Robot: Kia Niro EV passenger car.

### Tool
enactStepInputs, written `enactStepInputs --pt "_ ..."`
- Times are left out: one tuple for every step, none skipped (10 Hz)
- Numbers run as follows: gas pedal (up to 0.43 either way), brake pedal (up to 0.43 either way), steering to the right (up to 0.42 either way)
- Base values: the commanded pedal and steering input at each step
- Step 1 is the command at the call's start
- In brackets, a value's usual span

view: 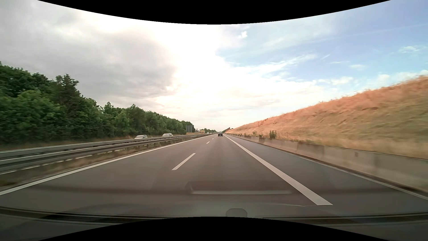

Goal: Follow the waypoints while adhering to traffic rules and regulations

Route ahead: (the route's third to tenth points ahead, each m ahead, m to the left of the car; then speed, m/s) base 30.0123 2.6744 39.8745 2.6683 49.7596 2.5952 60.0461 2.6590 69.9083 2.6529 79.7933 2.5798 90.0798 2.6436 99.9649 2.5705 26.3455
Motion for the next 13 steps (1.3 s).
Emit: enactStepInputs --pt "0.268 0.0 -0.005" --pt "0.268 0.0 -0.004" --pt "0.268 0.0 -0.004" --pt "0.268 0.0 -0.004" --pt "0.268 0.0 -0.004" --pt "0.268 0.0 -0.004" --pt "0.268 0.0 -0.004" --pt "0.268 0.0 -0.004" --pt "0.268 0.0 -0.004" --pt "0.268 0.0 -0.004" --pt "0.268 0.0 -0.004" --pt "0.268 0.0 -0.004" --pt "0.268 0.0 -0.004"
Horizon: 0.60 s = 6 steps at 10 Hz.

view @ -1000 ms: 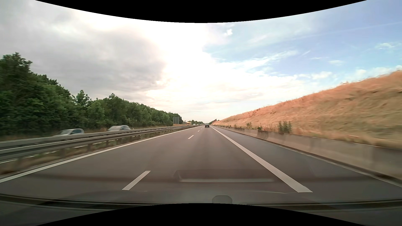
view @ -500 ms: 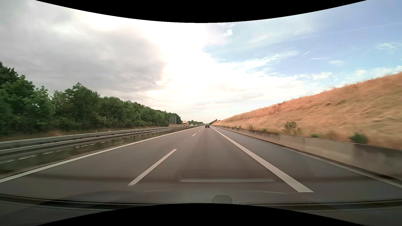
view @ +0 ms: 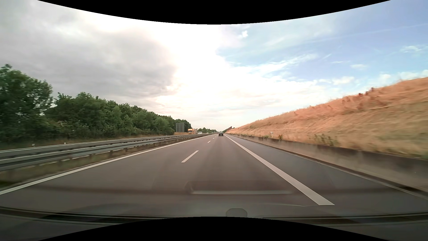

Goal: Follow the waypoints while adhering to traffic rules and regulations

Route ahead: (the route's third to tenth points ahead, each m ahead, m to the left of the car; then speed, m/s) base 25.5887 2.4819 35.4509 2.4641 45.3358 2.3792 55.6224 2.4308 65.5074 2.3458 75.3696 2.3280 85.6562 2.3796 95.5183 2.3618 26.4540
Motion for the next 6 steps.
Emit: enactStepInputs --pt "0.268 0.0 -0.004" --pt "0.268 0.0 -0.004" --pt "0.268 0.0 -0.004" --pt "0.268 0.0 -0.004" --pt "0.268 0.0 -0.004" --pt "0.268 0.0 -0.004"
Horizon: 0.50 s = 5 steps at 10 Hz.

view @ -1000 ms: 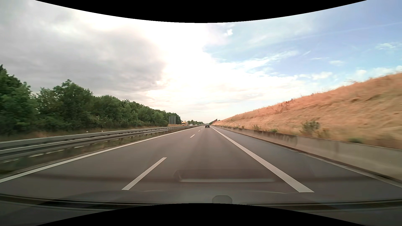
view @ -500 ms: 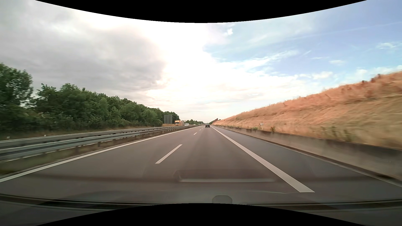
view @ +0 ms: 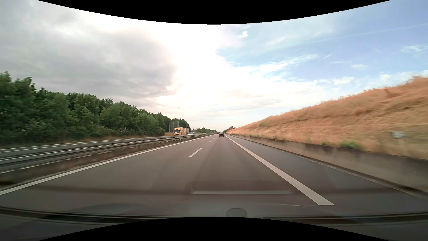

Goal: Follow the waypoints while adhering to traffic rules and regulations

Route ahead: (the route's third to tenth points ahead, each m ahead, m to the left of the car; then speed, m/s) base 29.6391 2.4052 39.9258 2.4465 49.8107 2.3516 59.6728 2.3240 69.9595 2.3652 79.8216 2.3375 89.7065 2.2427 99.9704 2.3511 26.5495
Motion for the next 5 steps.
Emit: enactStepInputs --pt "0.268 0.0 -0.004" --pt "0.268 0.0 -0.004" --pt "0.268 0.0 -0.004" --pt "0.268 0.0 -0.004" --pt "0.268 0.0 -0.004"
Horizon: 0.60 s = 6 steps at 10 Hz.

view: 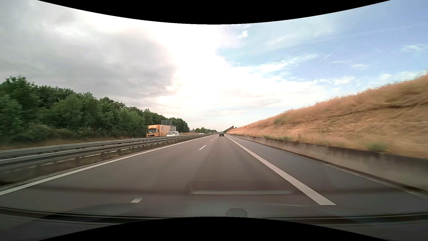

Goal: Follow the waypoints while adhering to traffic rules and regulations

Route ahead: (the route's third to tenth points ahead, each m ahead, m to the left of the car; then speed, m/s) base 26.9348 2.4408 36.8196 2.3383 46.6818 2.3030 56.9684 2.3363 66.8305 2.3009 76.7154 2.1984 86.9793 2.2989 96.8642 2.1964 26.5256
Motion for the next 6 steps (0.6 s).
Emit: enactStepInputs --pt "0.268 0.0 -0.004" --pt "0.268 0.0 -0.004" --pt "0.268 0.0 -0.004" --pt "0.268 0.0 -0.004" --pt "0.268 0.0 -0.004" --pt "0.268 0.0 -0.004"
